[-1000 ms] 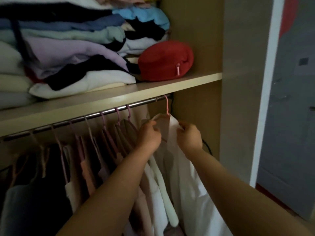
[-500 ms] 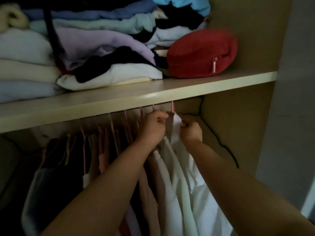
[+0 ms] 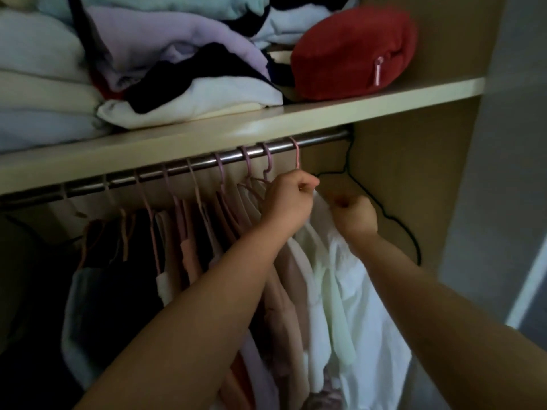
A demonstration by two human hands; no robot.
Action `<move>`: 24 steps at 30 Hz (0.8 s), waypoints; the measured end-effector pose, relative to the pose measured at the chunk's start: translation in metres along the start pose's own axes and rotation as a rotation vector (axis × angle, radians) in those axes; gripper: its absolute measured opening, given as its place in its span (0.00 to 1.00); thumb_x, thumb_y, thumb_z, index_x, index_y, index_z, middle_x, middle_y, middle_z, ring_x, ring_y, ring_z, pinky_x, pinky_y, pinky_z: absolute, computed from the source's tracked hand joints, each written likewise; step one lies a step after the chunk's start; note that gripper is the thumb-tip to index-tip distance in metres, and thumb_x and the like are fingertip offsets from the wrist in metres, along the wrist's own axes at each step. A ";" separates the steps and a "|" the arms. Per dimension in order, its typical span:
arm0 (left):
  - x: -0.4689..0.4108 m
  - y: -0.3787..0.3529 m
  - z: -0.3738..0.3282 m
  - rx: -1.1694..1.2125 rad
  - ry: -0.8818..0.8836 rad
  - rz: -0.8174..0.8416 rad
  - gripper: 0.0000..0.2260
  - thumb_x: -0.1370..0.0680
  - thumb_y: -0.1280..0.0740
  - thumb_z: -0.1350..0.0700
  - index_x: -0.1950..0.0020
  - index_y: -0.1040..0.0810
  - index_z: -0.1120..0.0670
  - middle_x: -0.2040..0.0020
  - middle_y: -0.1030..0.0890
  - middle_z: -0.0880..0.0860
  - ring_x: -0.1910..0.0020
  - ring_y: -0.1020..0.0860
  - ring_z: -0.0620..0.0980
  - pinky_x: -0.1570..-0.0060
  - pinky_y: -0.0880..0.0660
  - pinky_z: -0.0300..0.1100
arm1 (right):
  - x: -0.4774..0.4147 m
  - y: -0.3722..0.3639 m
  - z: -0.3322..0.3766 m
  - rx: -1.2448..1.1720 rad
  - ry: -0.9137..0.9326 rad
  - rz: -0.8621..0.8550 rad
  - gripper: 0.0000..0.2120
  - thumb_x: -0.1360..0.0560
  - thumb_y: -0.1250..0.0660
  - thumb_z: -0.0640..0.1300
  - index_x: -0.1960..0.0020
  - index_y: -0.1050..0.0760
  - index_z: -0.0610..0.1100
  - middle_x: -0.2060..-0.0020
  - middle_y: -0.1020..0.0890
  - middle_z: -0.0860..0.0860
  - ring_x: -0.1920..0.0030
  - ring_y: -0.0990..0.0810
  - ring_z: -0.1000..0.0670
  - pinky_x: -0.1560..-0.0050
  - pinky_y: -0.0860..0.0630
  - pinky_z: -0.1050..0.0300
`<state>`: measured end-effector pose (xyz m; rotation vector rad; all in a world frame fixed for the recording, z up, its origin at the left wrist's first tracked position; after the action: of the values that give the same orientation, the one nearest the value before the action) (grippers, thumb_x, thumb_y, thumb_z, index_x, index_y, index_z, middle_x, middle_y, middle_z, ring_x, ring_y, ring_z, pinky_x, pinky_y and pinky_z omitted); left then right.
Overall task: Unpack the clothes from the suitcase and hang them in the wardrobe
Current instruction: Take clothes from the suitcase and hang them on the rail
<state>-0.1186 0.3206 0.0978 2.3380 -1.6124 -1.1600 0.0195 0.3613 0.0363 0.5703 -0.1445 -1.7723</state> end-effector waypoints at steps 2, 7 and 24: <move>0.007 -0.013 -0.003 0.034 -0.002 0.060 0.08 0.24 0.34 0.63 0.54 0.17 0.53 0.53 0.16 0.53 0.51 0.19 0.50 0.44 0.24 0.41 | 0.013 0.015 -0.011 -0.007 -0.023 -0.047 0.10 0.25 0.36 0.44 0.49 0.19 0.42 0.56 0.16 0.43 0.53 0.19 0.41 0.53 0.22 0.53; 0.042 -0.049 -0.015 0.064 -0.012 0.234 0.13 0.24 0.36 0.62 0.61 0.22 0.44 0.62 0.19 0.44 0.53 0.19 0.47 0.42 0.24 0.45 | 0.062 0.046 -0.038 0.010 -0.037 -0.068 0.09 0.26 0.35 0.42 0.49 0.17 0.48 0.55 0.15 0.51 0.54 0.19 0.49 0.59 0.26 0.61; 0.236 -0.154 -0.059 -0.068 0.109 0.634 0.15 0.26 0.33 0.47 0.65 0.21 0.57 0.67 0.18 0.50 0.63 0.19 0.50 0.57 0.22 0.46 | 0.242 0.208 -0.183 0.030 -0.411 -0.032 0.09 0.26 0.34 0.38 0.56 0.18 0.50 0.65 0.19 0.53 0.68 0.23 0.54 0.73 0.29 0.65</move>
<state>0.0743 0.1738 -0.0566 1.6091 -2.0070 -0.9014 0.2423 0.1114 -0.1160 0.2237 -0.4484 -1.9030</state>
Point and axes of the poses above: each hand's wrist, its own x-axis away from the middle knuckle, its own y-axis out of the back of the hand, z = x × y, the point moved 6 cm from there along -x, towards the middle knuckle
